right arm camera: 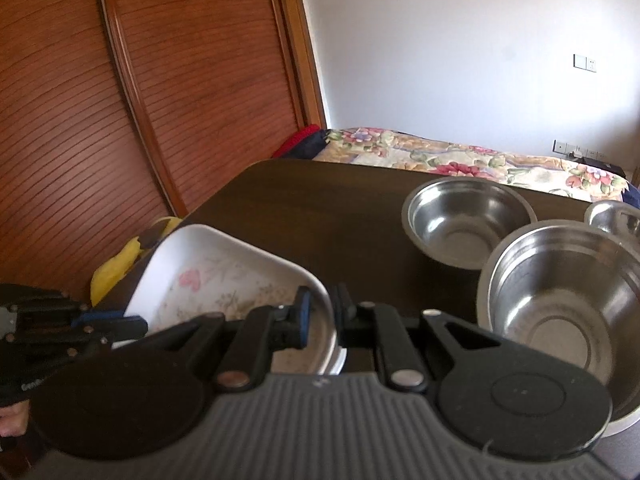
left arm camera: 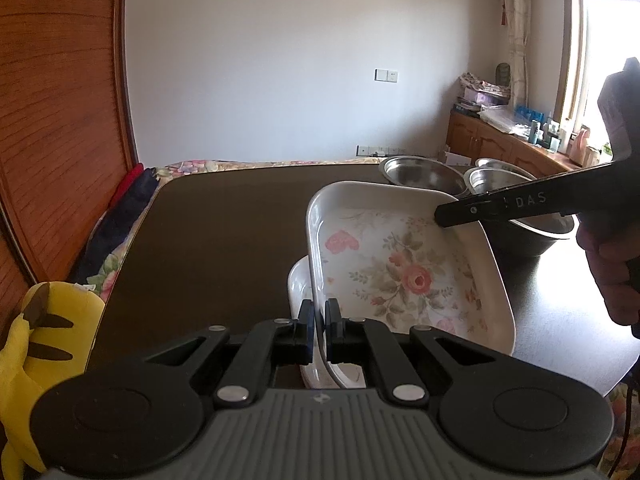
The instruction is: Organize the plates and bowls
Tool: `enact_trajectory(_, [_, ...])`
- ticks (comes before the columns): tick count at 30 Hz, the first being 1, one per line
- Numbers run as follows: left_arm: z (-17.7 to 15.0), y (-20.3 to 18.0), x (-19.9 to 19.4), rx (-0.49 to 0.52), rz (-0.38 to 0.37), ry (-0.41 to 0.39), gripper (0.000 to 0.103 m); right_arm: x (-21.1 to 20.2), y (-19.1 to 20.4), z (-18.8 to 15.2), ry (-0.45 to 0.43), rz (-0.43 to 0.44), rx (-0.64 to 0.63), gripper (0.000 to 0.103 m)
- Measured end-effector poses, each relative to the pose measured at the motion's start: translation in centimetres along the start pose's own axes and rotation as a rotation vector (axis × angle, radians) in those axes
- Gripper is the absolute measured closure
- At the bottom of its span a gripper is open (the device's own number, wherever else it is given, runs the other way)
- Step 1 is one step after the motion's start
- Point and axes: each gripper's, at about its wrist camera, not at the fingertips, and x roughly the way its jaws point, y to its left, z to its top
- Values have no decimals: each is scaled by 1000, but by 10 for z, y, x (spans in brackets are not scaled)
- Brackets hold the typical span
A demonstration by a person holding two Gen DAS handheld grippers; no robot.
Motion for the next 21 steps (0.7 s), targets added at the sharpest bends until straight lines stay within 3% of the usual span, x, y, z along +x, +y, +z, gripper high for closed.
enact_trajectory(21, [-16, -1, 22, -10, 43, 28, 87, 30, -1, -11, 12, -19, 38, 88])
